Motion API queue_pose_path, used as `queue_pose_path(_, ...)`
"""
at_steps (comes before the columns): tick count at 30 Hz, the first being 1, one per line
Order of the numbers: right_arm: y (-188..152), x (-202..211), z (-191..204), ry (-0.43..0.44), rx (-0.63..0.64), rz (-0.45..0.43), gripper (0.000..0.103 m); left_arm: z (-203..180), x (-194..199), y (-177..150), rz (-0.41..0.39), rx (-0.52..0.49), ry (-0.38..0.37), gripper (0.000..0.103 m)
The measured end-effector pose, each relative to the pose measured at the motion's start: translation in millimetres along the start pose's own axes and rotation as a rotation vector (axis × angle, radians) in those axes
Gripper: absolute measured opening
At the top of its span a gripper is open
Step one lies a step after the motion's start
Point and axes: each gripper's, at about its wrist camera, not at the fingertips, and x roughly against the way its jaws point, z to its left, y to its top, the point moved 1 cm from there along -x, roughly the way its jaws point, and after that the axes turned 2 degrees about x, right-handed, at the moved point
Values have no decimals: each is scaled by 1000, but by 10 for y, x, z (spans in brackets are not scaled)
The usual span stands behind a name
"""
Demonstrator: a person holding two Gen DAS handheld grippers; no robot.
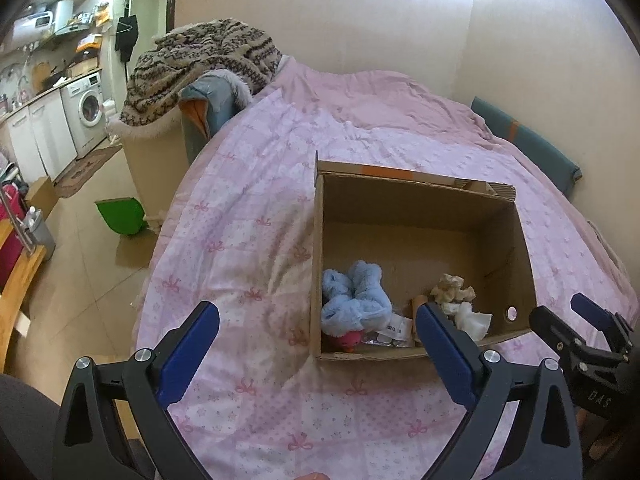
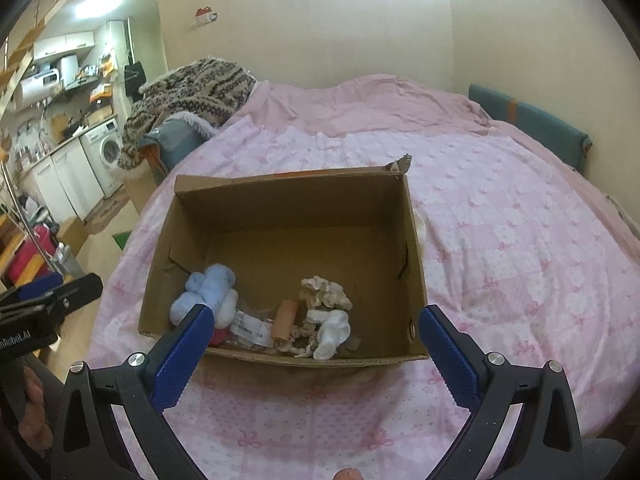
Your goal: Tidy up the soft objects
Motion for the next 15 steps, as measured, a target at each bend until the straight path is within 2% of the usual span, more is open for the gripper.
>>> queue_pose_path(15, -20, -76, -62, -10, -24, 33, 103, -19, 18, -51, 1, -28, -1, 98)
